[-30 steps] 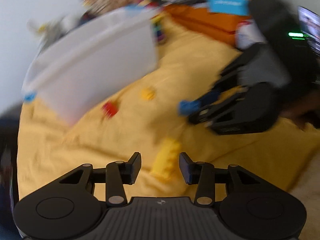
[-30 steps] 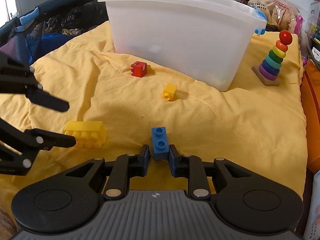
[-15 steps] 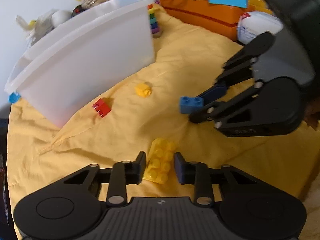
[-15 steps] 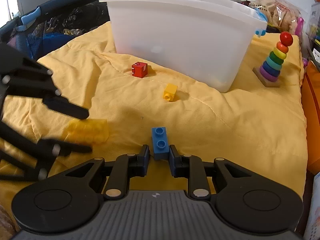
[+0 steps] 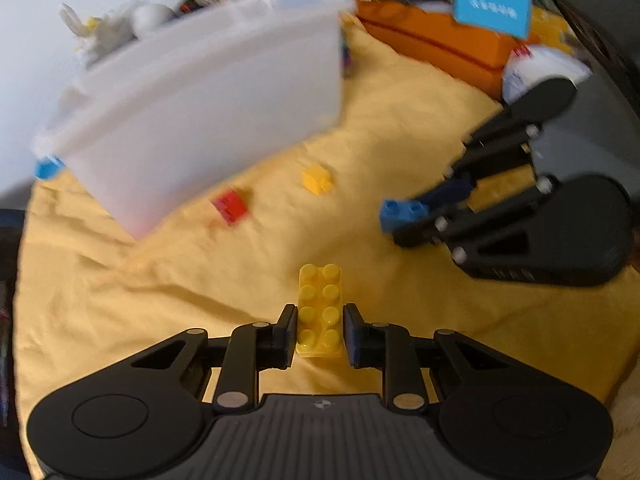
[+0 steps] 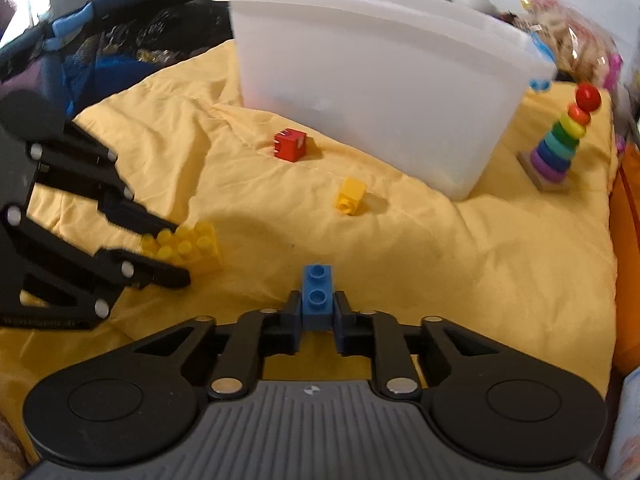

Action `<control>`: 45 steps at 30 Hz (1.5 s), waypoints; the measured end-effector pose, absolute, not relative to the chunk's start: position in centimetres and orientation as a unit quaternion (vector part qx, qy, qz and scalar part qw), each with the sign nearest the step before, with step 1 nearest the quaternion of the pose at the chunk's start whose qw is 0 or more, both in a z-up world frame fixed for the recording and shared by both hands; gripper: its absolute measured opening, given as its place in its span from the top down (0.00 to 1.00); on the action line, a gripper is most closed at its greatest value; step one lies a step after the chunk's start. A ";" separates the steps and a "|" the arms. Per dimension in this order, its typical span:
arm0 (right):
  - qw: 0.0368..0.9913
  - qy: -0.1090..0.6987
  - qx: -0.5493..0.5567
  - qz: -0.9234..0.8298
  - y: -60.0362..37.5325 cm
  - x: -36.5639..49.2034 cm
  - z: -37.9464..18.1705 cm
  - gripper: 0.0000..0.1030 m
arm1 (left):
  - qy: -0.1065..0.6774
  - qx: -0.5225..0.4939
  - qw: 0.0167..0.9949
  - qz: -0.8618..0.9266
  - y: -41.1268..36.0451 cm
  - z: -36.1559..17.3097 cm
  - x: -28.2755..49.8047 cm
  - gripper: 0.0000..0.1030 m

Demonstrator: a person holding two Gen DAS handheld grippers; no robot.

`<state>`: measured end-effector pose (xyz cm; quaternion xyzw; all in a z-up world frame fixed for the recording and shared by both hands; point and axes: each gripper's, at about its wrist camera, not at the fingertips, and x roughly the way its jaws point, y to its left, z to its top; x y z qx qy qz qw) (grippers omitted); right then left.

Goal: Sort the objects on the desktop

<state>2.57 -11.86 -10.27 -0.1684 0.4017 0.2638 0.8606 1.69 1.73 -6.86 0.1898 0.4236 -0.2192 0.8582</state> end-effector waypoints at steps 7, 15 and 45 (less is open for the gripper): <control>0.885 0.322 -0.195 0.274 -10.9 3.2 -5.0 0.83 | 0.334 0.170 0.909 -0.182 3.6 1.3 4.7 0.74; 0.927 0.238 -0.142 0.253 -10.7 8.4 2.8 0.83 | 0.268 0.163 0.935 -0.168 3.5 6.6 10.9 0.73; 0.900 0.363 -0.036 0.237 -12.7 8.0 -3.5 0.63 | 0.441 0.029 0.882 -0.166 4.2 -7.1 11.6 0.54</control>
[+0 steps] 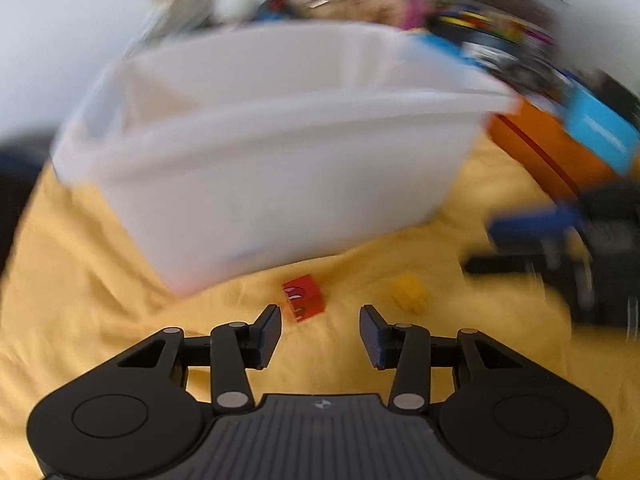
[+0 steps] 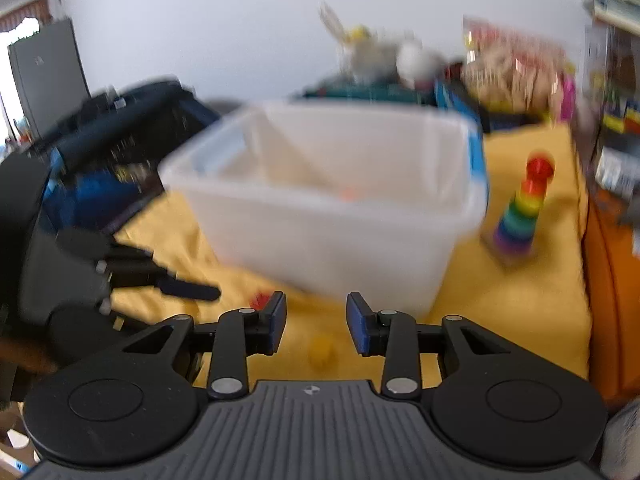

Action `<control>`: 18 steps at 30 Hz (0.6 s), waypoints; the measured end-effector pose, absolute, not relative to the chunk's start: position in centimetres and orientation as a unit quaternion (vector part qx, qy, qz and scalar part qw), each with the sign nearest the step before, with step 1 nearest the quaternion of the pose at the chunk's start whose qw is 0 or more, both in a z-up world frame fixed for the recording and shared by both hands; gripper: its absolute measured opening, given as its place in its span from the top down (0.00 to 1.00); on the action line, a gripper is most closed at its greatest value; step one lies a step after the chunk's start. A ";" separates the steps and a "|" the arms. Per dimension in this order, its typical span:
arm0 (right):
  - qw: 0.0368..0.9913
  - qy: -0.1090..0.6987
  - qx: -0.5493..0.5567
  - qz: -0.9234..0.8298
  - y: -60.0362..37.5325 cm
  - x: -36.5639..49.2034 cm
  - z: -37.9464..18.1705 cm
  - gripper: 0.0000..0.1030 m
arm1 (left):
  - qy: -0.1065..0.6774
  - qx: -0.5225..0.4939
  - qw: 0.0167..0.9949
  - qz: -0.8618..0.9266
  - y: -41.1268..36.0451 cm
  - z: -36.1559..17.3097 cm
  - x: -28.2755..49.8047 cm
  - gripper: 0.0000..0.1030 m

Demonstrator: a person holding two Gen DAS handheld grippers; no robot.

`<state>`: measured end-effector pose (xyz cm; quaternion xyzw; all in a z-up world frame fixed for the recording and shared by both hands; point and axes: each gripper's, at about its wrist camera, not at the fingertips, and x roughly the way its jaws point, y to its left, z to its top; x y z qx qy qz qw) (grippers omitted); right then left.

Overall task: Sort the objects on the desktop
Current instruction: 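Grasp the red cube with left tool while right grasps small yellow brick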

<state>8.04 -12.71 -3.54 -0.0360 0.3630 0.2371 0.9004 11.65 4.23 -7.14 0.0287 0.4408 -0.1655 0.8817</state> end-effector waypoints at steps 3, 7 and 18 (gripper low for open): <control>0.893 0.388 -0.046 0.224 -12.4 8.4 -5.8 0.63 | 0.439 0.012 0.885 -0.153 4.0 -8.1 13.2 0.54; 0.887 0.402 -0.065 0.217 -11.6 8.8 -7.9 0.60 | 0.446 0.018 0.881 -0.157 3.4 -8.9 14.0 0.75; 0.879 0.419 -0.092 0.208 -9.7 9.1 -10.1 0.62 | 0.460 0.019 0.869 -0.178 5.8 -9.0 9.9 0.75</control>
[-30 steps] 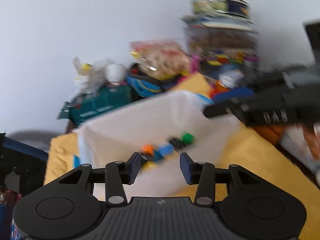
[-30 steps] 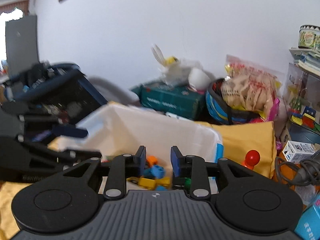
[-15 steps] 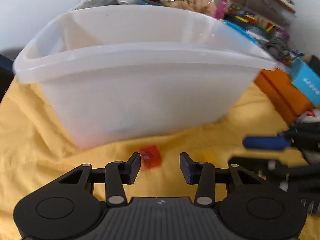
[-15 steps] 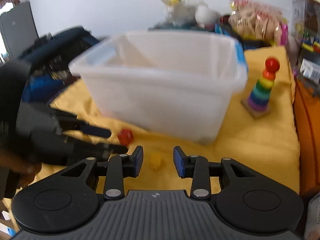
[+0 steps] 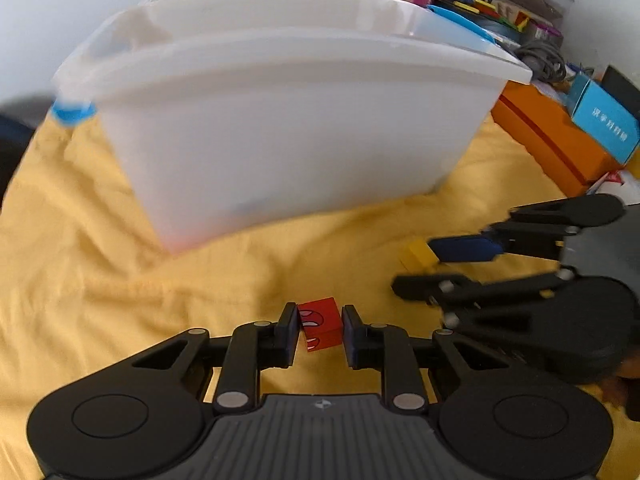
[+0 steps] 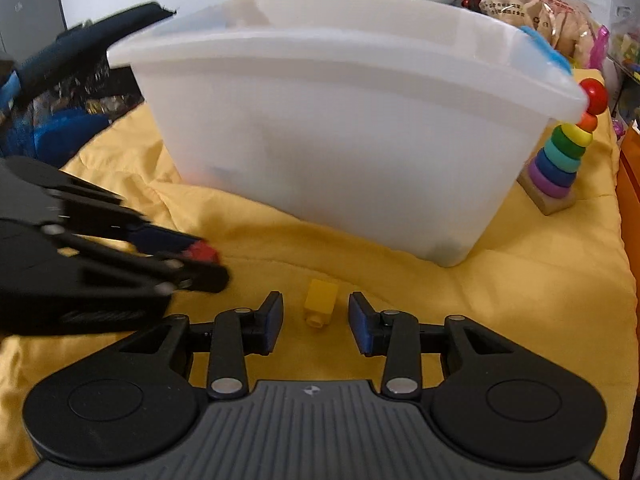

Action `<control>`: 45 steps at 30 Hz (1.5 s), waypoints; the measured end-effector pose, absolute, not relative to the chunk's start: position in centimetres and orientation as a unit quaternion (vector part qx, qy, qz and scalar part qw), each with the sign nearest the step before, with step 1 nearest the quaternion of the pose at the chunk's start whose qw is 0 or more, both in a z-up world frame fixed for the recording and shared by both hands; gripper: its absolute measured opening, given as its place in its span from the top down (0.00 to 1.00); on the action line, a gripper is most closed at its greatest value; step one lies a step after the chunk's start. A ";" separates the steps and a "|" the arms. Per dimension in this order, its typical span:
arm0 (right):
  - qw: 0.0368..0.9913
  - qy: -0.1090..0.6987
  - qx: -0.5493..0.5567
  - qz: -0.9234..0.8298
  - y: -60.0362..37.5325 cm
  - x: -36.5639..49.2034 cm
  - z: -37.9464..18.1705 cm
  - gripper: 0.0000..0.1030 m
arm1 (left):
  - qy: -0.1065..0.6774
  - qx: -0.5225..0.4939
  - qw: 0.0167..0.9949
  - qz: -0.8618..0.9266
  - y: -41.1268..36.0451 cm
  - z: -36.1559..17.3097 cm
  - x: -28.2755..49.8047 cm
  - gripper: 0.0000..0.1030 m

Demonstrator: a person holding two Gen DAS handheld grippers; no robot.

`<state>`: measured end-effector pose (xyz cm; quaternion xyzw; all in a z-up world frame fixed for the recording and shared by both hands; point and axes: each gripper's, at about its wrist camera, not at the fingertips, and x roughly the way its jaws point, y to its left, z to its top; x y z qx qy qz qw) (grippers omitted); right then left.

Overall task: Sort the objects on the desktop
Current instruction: 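Grasp the red cube with left tool while right grasps small yellow brick, then carry the red cube and yellow brick over the bin and open both tools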

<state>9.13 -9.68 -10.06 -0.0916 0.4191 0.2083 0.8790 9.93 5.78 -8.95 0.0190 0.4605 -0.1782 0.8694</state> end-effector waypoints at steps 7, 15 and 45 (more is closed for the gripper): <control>0.877 0.418 -0.109 0.210 -9.7 8.1 -10.1 0.84 | 0.452 -0.014 0.873 -0.183 6.5 -9.0 6.6 0.75; 0.889 0.392 -0.106 0.212 -11.0 6.6 -7.9 0.84 | 0.386 -0.018 0.902 -0.195 6.0 -3.7 5.0 0.75; 0.923 0.338 -0.085 0.163 -11.2 16.0 1.1 0.46 | 0.305 0.113 0.942 -0.085 3.3 4.6 14.7 0.33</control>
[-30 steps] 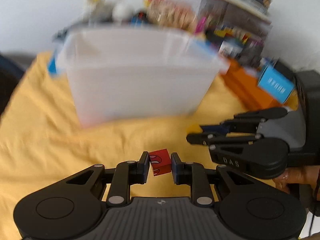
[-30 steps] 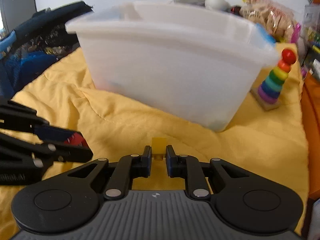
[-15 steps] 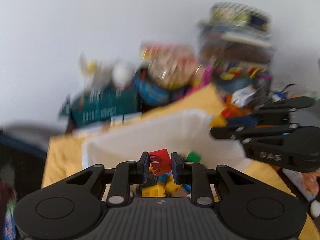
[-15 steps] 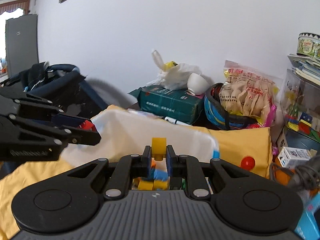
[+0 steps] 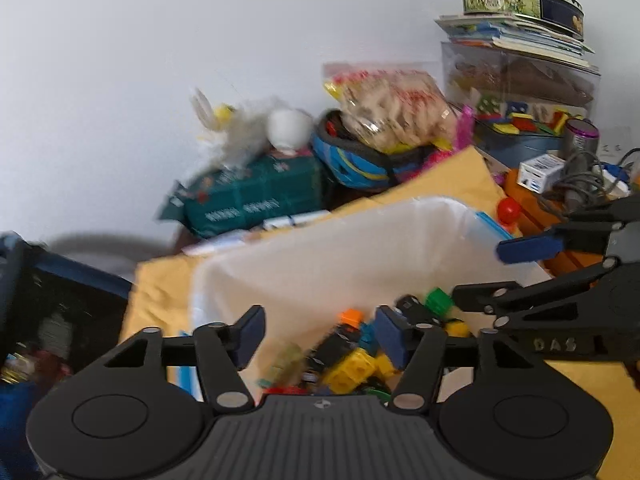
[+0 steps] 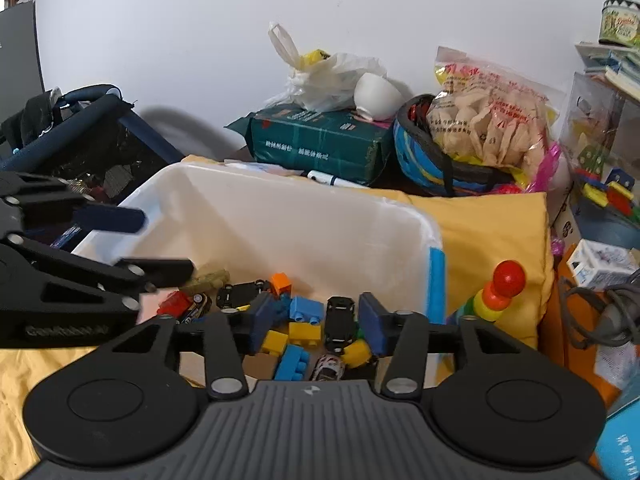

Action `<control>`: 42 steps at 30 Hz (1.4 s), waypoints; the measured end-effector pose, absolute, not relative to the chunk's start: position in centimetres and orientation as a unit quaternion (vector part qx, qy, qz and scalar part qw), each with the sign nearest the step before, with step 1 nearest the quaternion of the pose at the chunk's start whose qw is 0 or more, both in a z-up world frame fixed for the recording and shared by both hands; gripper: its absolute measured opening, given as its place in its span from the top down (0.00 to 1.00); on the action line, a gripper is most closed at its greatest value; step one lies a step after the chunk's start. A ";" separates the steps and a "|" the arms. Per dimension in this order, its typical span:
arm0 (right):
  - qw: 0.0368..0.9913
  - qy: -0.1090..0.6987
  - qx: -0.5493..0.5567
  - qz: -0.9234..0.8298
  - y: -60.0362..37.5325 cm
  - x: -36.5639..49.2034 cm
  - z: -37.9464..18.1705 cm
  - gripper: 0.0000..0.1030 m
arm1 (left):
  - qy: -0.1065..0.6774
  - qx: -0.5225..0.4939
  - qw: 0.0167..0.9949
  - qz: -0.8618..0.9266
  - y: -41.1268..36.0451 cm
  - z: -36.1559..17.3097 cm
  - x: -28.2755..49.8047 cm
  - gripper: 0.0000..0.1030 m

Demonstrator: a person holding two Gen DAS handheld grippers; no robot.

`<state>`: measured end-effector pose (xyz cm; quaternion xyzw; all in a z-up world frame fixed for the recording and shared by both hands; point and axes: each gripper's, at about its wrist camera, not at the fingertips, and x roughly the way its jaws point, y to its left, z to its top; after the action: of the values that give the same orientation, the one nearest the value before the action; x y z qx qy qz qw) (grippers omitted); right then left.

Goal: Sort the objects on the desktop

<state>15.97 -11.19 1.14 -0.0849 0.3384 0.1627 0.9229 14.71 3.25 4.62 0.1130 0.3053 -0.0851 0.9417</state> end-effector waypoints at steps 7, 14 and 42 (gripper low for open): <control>0.913 0.351 -0.114 0.175 -11.8 16.1 1.7 0.29 | 0.263 0.191 0.945 -0.017 2.0 6.4 11.8 0.19; 0.903 0.373 -0.136 0.165 -12.1 17.3 2.6 0.08 | 0.343 0.138 0.928 -0.040 2.7 6.7 13.4 0.18; 0.900 0.375 -0.122 0.186 -11.9 18.3 2.3 0.06 | 0.372 0.144 0.917 -0.030 1.8 6.8 14.6 0.18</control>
<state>18.27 -11.87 2.32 -0.1222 0.3747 0.1856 0.9001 14.65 1.77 6.77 0.1442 0.3717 -0.0301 0.9166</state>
